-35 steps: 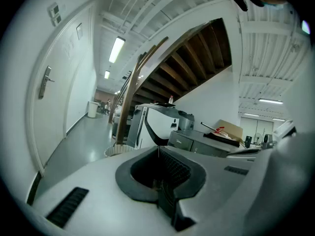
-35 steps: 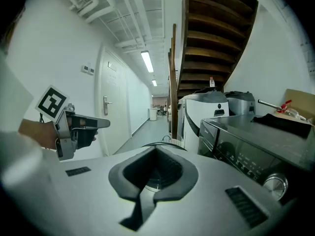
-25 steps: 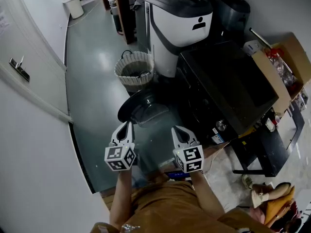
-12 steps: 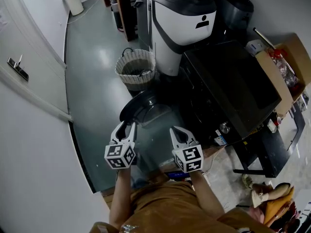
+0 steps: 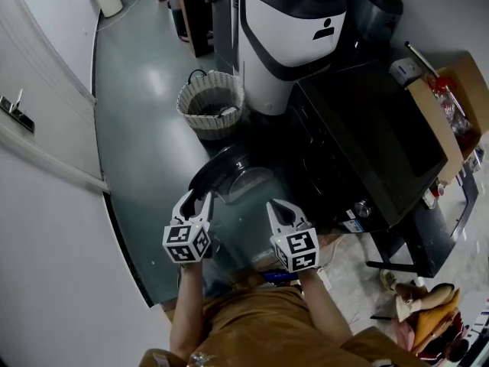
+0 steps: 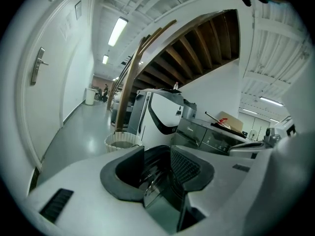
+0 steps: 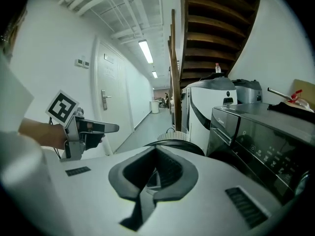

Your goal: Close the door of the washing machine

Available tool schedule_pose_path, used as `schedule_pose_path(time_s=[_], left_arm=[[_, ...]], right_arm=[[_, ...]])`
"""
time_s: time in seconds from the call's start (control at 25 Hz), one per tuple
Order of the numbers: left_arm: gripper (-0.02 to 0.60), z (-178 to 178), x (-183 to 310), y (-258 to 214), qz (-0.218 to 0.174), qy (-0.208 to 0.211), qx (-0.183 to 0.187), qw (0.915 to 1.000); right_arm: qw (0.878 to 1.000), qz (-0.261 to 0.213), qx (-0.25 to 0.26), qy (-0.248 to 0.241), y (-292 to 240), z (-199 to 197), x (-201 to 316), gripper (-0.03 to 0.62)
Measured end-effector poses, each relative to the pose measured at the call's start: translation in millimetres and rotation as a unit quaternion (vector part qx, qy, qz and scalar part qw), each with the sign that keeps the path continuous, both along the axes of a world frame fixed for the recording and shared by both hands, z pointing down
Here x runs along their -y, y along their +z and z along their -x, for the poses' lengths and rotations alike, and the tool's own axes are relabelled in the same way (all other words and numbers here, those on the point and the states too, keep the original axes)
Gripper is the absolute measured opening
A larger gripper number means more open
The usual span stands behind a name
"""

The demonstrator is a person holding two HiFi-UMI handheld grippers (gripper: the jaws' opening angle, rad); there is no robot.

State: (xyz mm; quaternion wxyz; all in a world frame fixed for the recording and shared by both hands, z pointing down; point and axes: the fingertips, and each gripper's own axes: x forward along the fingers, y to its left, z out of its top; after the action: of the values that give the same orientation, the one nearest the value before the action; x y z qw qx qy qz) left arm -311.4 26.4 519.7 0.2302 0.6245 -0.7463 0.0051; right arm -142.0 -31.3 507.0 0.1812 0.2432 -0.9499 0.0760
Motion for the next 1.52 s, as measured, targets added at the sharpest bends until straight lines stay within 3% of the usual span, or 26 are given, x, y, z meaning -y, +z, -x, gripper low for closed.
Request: schedule_pose_path(time_s=[0.36, 0.76, 1.52], left_arm=[[0.170, 40, 28, 32, 0.034, 0.037, -0.005, 0.9987], [0.186, 68, 56, 73, 0.071, 0.080, -0.009, 0.9942], [0.206, 89, 101, 155, 0.142, 0.152, -0.020, 0.9780]], right_arm=[[1.000, 0.012, -0.013, 0.018, 17, 38, 22, 0.012], [0.998, 0.036, -0.044, 0.030, 44, 54, 33, 0.012], [0.990, 0.073, -0.093, 0.078, 89, 41, 46, 0.012]])
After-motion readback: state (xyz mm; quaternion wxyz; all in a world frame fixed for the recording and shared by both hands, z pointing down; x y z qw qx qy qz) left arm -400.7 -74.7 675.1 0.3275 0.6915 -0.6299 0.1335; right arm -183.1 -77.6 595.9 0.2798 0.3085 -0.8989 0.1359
